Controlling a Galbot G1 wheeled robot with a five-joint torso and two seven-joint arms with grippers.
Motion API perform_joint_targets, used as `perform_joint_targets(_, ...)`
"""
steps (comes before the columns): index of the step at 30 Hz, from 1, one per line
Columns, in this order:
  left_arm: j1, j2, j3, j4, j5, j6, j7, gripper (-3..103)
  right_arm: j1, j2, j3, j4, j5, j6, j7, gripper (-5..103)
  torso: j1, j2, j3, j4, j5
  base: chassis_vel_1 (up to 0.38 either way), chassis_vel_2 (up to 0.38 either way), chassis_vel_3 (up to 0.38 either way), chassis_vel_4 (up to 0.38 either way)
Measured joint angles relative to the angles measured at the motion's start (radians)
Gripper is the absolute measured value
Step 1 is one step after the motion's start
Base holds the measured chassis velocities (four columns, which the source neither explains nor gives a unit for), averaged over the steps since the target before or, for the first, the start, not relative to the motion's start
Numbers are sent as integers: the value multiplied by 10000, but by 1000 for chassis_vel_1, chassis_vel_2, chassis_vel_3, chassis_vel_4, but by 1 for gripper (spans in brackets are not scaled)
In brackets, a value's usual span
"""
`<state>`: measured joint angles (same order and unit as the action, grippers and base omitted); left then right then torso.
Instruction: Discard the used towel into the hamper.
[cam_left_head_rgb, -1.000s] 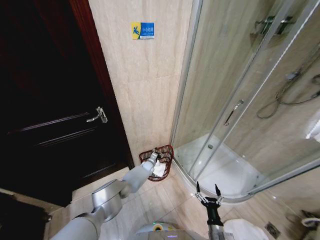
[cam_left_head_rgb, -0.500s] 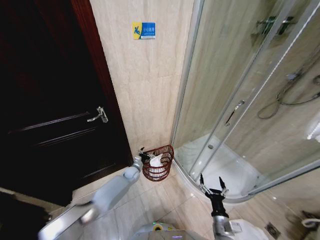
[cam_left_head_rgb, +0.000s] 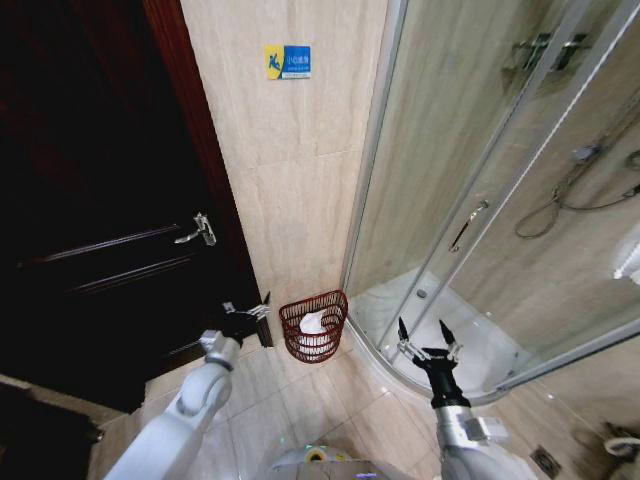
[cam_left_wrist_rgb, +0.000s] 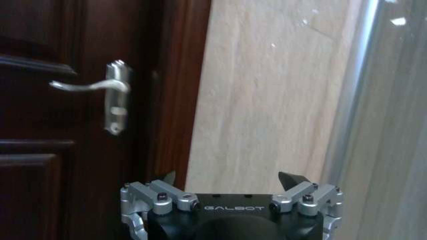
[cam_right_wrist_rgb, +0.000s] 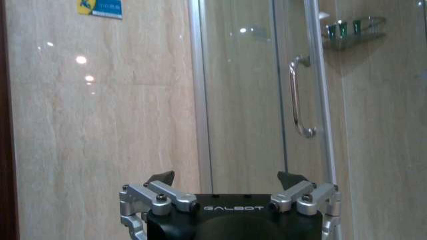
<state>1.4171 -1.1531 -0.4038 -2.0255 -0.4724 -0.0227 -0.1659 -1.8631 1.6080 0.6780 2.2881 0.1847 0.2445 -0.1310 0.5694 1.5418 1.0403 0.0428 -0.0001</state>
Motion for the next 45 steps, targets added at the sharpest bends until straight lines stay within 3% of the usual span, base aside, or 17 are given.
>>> perform_joint_targets(8,1332,-1516,-1524,-824,246,-447,663,100,13,0,-96,54,-147,113,-5,100,1,-1,0,1,1,0,0,0,0)
perform_joint_targets(11,2196,-2817,-2142,-1511,418,-661,915,100,125,1,-162,-126,-157,191,-3,100,0,-1,1,3,4,0,0,0,0)
perform_joint_targets(14,2651,-3382,-2224,-1816,678,-845,1005,100,192,0,-189,-292,-181,274,-4,100,1,-1,1,4,3,0,0,0,0)
perform_joint_targets(21,2798,-3056,-2223,-1857,1352,-1381,1174,100,193,0,-174,-797,-306,655,-6,100,1,-1,1,1,3,0,0,0,0)
perform_joint_targets(25,2747,-2715,-2512,-1766,1331,-1589,1801,100,151,0,-174,-855,-313,783,-8,100,3,-1,2,1,1,0,0,0,0)
perform_joint_targets(32,2653,-2594,-2717,-1589,892,-1916,3934,100,108,1,-253,-581,-430,799,-11,100,2,-1,2,1,0,0,0,0,0)
perform_joint_targets(33,2653,-2594,-2717,-1589,892,-1916,3934,100,108,1,-253,-581,-430,799,-11,100,2,-1,2,1,0,0,0,0,0)
perform_joint_targets(35,2620,-2619,-2825,-1487,824,-1925,4739,100,91,0,-306,-544,-497,794,-11,100,3,-1,2,1,1,0,0,0,0)
perform_joint_targets(38,2626,-2628,-2883,-1428,750,-1897,5187,103,85,0,-365,-535,-558,790,-12,100,2,-1,2,1,1,0,0,0,0)
perform_joint_targets(41,2665,-2681,-2844,-1441,815,-1530,4708,101,85,0,-424,-535,-633,791,-18,100,2,-1,2,1,1,0,0,0,0)
perform_joint_targets(44,2715,-2786,-2629,-1611,828,-877,3519,99,71,0,-480,-535,-725,834,-24,100,2,-1,2,3,1,0,0,0,0)
perform_joint_targets(45,2715,-2786,-2629,-1611,828,-877,3519,99,71,0,-480,-535,-725,834,-24,100,2,-1,2,3,1,0,0,0,0)
